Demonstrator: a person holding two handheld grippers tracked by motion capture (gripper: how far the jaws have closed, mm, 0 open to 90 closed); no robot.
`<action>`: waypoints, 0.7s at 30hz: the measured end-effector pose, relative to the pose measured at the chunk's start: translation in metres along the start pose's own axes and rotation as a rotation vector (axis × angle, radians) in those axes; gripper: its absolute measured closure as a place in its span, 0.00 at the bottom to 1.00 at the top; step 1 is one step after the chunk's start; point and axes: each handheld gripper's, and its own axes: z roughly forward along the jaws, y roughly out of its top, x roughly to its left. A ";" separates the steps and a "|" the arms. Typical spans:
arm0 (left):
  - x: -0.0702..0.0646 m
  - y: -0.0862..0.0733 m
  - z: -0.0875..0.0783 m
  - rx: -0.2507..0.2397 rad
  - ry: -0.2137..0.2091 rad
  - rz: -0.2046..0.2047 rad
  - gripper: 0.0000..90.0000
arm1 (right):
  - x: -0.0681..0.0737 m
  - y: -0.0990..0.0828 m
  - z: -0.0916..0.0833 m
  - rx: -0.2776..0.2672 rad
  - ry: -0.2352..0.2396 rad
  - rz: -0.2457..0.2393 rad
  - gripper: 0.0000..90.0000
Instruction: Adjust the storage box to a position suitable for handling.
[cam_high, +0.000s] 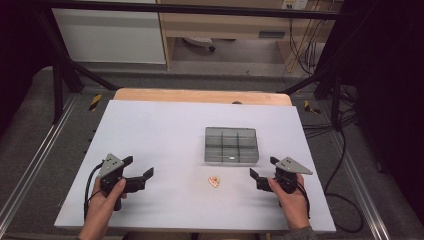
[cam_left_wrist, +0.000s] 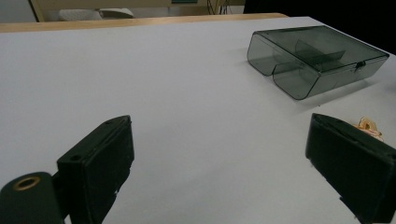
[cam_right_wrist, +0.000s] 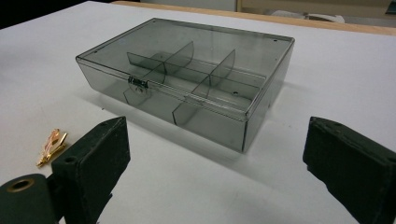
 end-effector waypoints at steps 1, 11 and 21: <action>-0.001 0.000 0.000 0.002 -0.002 0.003 0.09 | 0.000 0.000 0.000 0.001 -0.001 0.001 0.08; -0.003 -0.001 0.003 0.015 -0.007 0.006 0.08 | 0.001 0.000 0.002 0.017 -0.005 0.008 0.08; -0.003 0.000 0.002 0.016 -0.002 -0.002 0.08 | 0.001 0.001 0.000 0.020 0.012 -0.005 0.27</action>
